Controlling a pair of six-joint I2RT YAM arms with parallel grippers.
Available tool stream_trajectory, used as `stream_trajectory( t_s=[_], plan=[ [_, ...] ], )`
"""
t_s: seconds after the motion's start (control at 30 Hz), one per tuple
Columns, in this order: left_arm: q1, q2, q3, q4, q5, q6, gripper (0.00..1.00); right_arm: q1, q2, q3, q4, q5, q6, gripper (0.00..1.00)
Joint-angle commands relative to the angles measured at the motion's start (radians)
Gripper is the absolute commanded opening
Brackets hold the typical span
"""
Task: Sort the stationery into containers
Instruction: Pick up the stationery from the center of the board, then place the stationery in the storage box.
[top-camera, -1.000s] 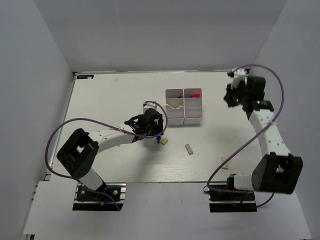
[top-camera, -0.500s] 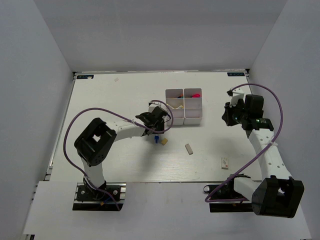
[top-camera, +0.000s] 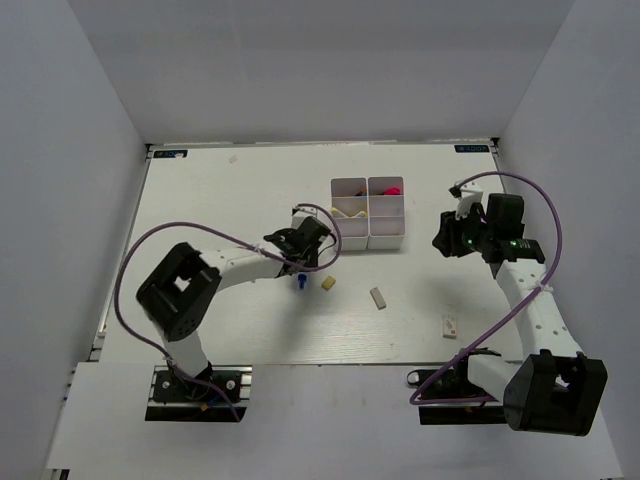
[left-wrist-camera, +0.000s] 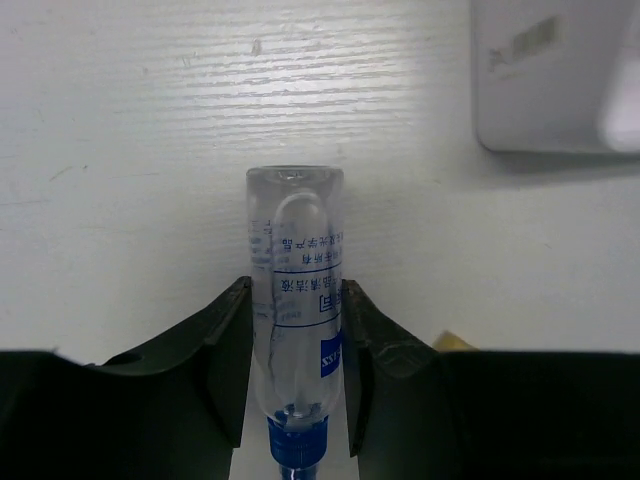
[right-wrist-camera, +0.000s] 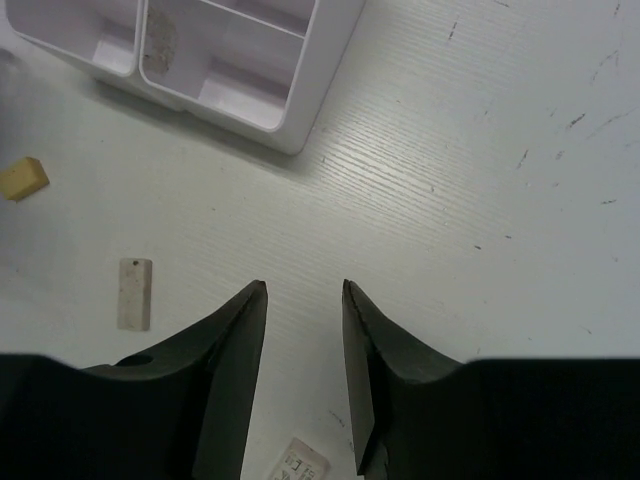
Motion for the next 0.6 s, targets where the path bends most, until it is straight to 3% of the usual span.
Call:
stream_trajectory(
  t_s=[0.0,0.07,0.13,0.17,0.2,0.53,0.57],
  plan=[
    [-0.017,-0.243,-0.039,0.09,0.044,0.078,0.05,-0.002,-0.022,-0.017,0.0,-0.051,-0.024,0.42],
    [-0.017,-0.325,-0.091,0.188,0.141,0.16,0.01,-0.004,-0.022,-0.024,-0.005,-0.063,-0.044,0.42],
    [-0.017,-0.395,-0.114,0.338,0.211,0.226,0.0,-0.004,-0.027,-0.036,-0.005,-0.1,-0.059,0.26],
    [-0.017,-0.396,-0.114,0.384,0.228,0.241,0.0,-0.005,-0.027,-0.047,0.0,-0.126,-0.066,0.05],
    [-0.017,-0.396,-0.114,0.462,0.259,0.264,0.0,-0.004,-0.028,-0.048,-0.003,-0.155,-0.076,0.0],
    [0.002,-0.111,0.033,0.867,0.399,0.405,0.0,-0.002,-0.042,-0.067,-0.006,-0.207,-0.112,0.0],
    [0.002,-0.092,0.033,0.985,0.399,0.427,0.0,-0.002,-0.04,-0.071,-0.008,-0.209,-0.112,0.0]
  ],
)
